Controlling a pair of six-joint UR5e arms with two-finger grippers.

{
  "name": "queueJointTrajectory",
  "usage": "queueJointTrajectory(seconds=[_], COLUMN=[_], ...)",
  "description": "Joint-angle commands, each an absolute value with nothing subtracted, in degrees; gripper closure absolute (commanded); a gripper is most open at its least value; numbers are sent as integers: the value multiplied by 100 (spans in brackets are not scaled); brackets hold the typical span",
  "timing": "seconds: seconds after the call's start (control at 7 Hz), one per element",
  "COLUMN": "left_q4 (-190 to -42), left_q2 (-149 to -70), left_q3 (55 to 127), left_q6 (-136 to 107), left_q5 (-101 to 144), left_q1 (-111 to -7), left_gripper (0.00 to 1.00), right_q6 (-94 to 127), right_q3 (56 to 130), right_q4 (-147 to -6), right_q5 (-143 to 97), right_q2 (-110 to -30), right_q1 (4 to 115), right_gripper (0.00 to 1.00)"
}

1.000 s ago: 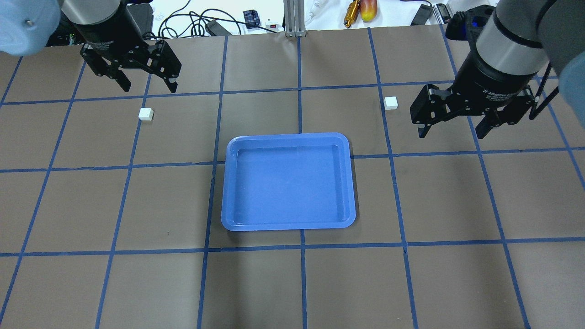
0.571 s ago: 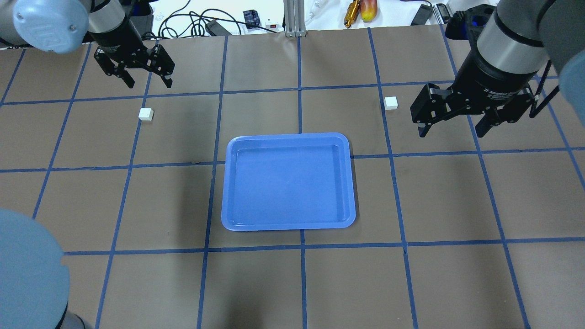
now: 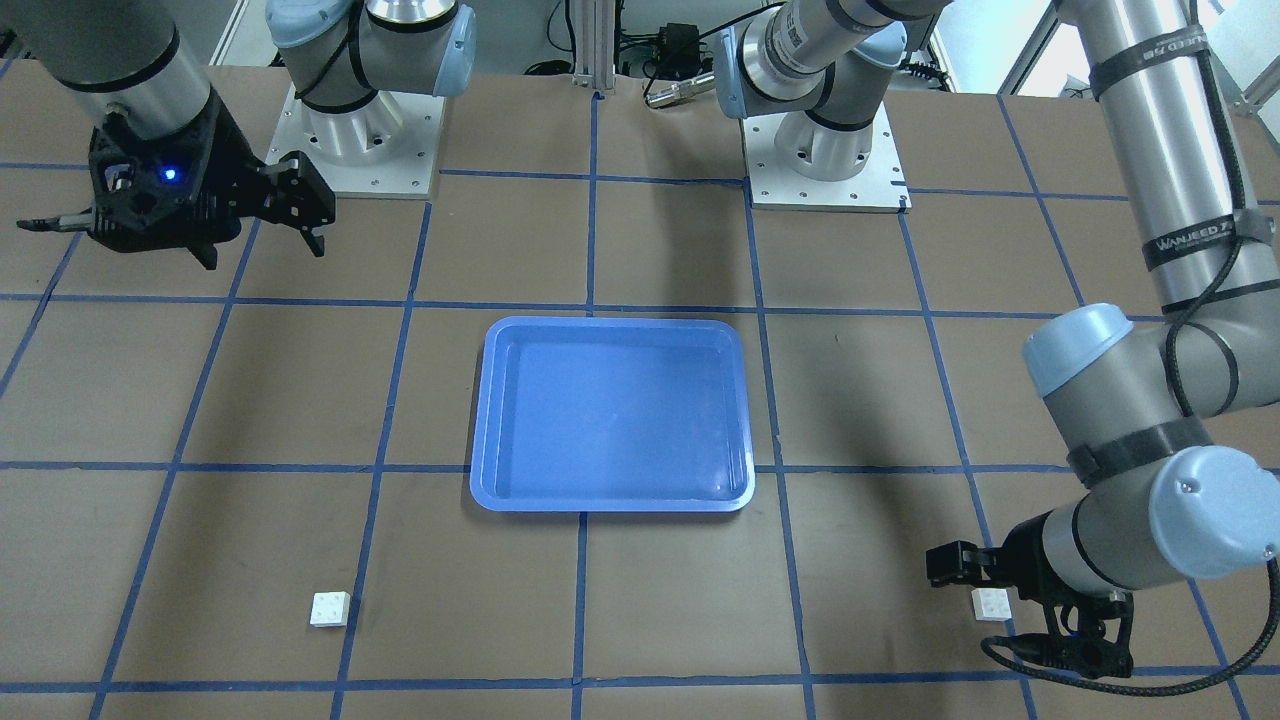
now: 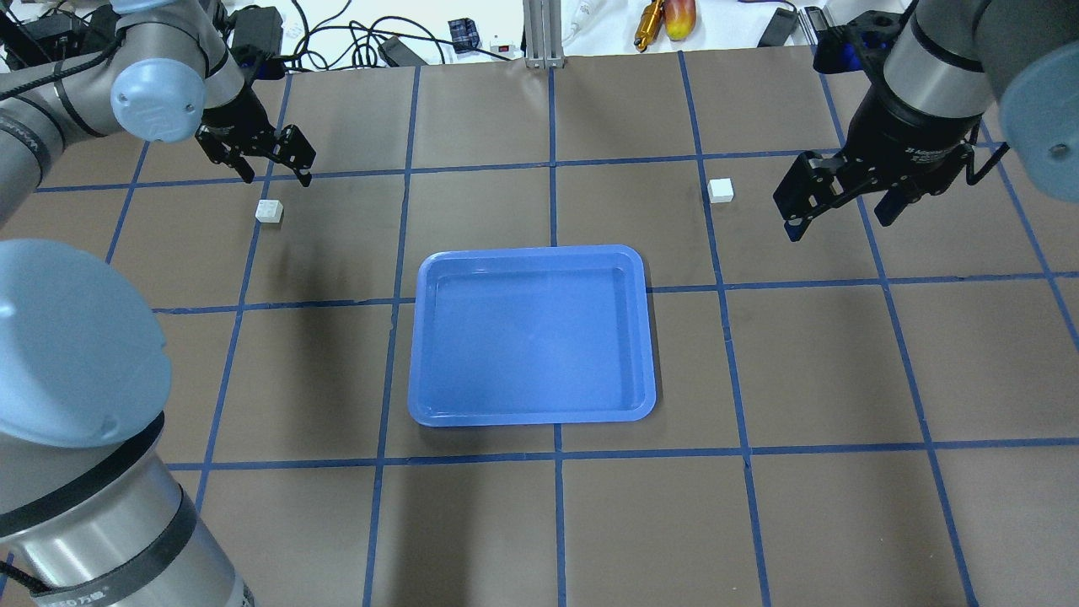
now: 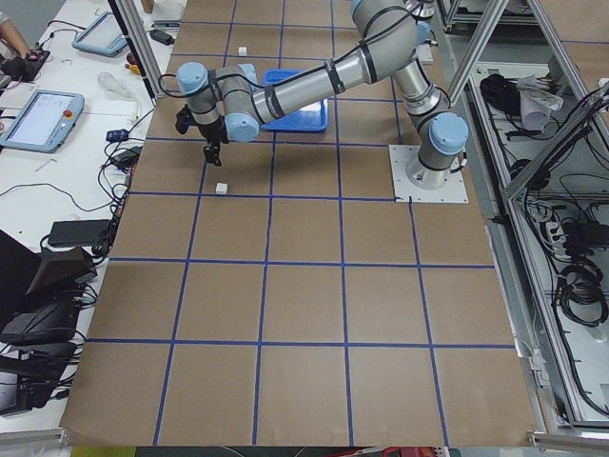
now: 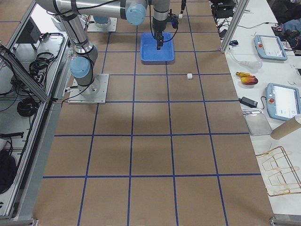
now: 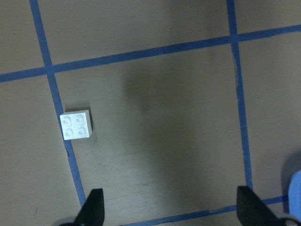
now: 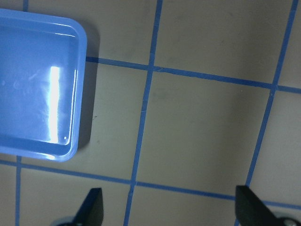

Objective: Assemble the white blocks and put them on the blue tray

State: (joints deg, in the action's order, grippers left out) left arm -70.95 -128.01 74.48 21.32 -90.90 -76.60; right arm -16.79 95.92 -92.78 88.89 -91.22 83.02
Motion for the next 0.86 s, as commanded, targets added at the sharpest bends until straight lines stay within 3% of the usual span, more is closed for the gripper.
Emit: queueJointTrajectory(seconds=[0.0,0.14,0.29,0.43,0.57,0.71], left_q4=[-6891,-6891,-6830,-6681,-6706,-6697], left_q2=[-13235,-13306,-13350,-13368,-13386,-13377], left_q3=[7348,7365,7330,7391,7409,7383], left_q6=[2127,2127,2136,2144,2153,2197], left_q5=[-9517,-9519,-9519,-9527,-9510,-9518], left_q1=[-7576,-7550,-7550,-7550,-7550,-7550], left_gripper=[0,0,7,27,57,75], right_q6=[-2676,-3029,-3824,-4537,-4674,-4841], right_q3=[9571,9580,9537,9588,9580,9580], right_q4=[-10097,-10264,-10875,-11307,-11242,-11398], right_q5=[8947,8930,8938,8973,9087,9140], right_q2=[-8728,-8658,-8266,-7992,-7989,-7963], right_q1=[7737,7482,7401,7296,7060,6953], right_gripper=[0,0,0,0,0,0])
